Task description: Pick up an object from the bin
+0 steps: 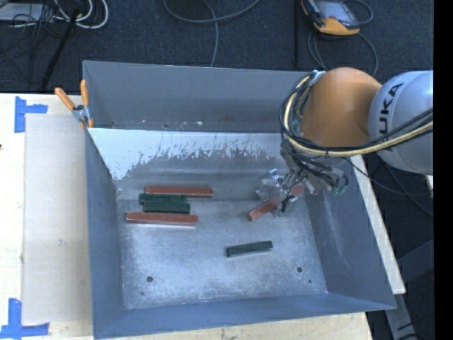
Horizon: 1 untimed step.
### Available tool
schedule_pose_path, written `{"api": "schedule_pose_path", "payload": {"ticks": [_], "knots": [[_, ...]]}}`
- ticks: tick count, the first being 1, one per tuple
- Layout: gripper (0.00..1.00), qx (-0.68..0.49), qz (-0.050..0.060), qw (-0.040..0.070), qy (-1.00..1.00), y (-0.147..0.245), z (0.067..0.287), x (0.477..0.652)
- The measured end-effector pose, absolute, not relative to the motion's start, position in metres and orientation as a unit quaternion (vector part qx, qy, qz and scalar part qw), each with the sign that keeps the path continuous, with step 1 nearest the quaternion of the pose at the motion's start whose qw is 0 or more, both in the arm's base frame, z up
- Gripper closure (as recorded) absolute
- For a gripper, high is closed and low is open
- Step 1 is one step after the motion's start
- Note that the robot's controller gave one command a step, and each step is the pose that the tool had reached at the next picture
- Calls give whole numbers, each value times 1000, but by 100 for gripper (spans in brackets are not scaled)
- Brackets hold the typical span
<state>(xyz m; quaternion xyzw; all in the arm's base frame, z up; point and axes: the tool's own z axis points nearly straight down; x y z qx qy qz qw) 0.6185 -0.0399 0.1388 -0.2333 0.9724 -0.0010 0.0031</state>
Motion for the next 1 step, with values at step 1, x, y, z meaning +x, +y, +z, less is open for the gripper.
{"api": "schedule_pose_path", "payload": {"ticks": [1], "knots": [[100,-233,-1,3,972,-40,142,619]]}}
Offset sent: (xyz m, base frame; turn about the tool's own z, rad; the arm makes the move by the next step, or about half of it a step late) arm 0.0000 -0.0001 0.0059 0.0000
